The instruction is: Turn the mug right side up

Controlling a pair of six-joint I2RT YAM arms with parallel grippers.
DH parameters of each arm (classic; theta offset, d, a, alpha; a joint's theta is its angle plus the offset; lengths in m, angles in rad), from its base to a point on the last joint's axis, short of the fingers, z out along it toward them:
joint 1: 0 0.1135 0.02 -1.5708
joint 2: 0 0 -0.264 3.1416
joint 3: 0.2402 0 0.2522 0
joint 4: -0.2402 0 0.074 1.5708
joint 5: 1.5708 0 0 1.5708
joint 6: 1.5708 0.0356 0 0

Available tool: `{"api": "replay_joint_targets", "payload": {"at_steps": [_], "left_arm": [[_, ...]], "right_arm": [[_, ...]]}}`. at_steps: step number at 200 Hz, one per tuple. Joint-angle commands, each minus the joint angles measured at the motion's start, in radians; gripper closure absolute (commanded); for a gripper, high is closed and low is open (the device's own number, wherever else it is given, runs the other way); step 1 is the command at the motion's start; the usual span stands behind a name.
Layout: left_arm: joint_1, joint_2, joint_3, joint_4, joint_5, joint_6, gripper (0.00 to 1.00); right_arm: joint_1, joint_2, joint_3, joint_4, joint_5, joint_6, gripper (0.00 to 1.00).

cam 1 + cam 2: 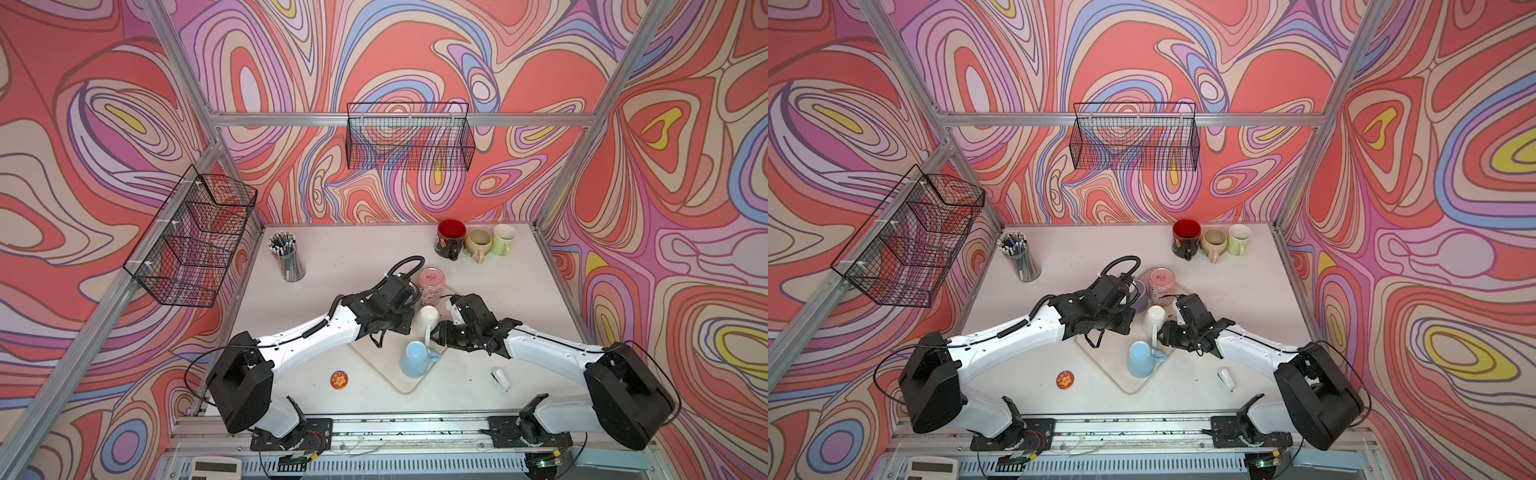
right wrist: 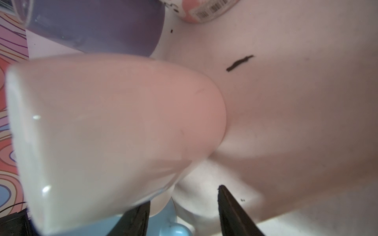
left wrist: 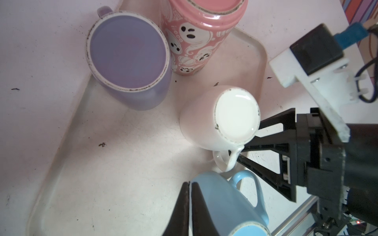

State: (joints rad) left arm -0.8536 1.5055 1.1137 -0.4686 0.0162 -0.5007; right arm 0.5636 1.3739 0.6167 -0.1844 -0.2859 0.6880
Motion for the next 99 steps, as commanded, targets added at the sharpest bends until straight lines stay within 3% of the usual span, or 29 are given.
{"api": "replay_joint_targets", "payload": {"at_steps": [1, 61, 99], "left_arm": [[0.003, -0.030, 0.003, -0.054, -0.023, 0.017, 0.82], [-0.010, -0.028, 0.025, -0.063, 0.004, 0.023, 0.55], [-0.031, 0.014, 0.088, -0.101, -0.018, 0.053, 0.51]], "right_arm": [[0.004, 0.026, 0.037, 0.065, -0.001, 0.010, 0.45], [0.004, 0.034, 0.078, 0.046, 0.000, -0.020, 0.45], [0.004, -0.059, 0.043, -0.035, 0.033, -0.044, 0.45]]}}
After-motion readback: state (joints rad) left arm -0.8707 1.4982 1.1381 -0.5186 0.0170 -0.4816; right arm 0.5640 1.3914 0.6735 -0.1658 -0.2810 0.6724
